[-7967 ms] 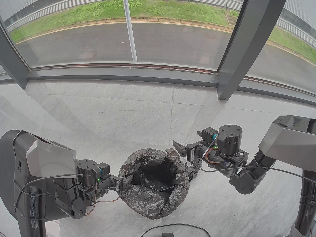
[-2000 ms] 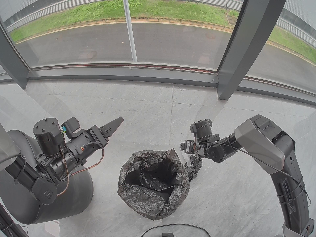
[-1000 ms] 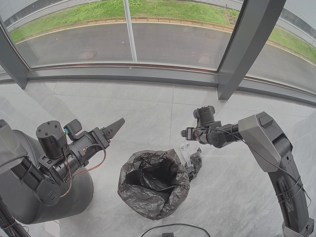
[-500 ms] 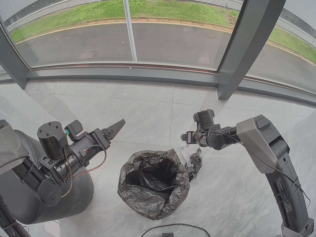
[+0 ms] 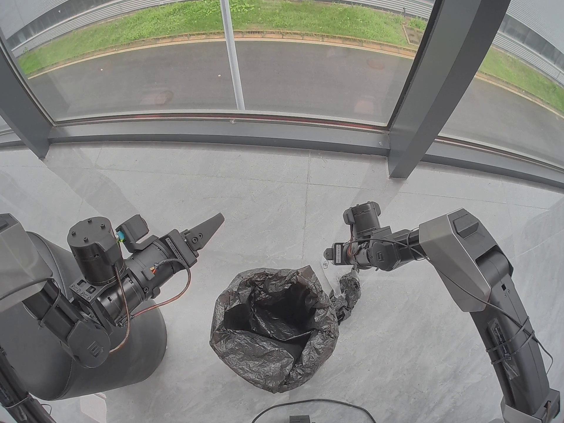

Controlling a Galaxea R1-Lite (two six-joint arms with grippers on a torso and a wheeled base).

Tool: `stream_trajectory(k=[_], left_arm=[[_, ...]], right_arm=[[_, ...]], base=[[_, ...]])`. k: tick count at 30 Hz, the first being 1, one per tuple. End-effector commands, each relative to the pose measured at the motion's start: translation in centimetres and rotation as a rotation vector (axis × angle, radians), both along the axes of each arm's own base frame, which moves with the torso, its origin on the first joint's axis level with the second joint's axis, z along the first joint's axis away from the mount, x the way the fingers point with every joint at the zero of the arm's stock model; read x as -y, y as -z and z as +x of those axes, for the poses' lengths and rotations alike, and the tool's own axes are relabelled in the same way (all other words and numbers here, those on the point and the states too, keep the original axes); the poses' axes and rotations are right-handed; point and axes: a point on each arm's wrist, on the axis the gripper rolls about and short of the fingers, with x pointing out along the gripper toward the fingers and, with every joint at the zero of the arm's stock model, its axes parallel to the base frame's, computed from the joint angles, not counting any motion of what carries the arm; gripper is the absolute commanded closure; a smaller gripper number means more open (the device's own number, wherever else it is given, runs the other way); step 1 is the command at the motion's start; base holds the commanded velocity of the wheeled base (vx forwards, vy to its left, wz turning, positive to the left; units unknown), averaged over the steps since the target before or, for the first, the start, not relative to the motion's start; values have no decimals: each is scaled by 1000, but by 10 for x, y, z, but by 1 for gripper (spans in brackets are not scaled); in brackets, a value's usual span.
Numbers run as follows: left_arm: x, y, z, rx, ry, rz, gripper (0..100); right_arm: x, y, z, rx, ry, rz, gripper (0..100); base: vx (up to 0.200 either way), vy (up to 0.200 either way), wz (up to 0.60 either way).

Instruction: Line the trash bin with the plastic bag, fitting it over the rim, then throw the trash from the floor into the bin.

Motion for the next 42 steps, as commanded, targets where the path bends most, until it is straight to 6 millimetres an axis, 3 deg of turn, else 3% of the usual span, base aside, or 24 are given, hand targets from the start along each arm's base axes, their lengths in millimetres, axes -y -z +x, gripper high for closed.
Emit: stream_trajectory(k=[1,23,42], left_arm=[[0,1,1,-4,0,1,0],[1,3,2,-8,0,2,0],[1,5,2,-11,0,3,0]], right_arm=[[-2,5,1,0,-2,-1,0],[-5,26,5,-13,0,-11,0],[-6,27,1,-50,-11,-29,0]], base=[[0,0,0],[0,0,0],[0,0,0]])
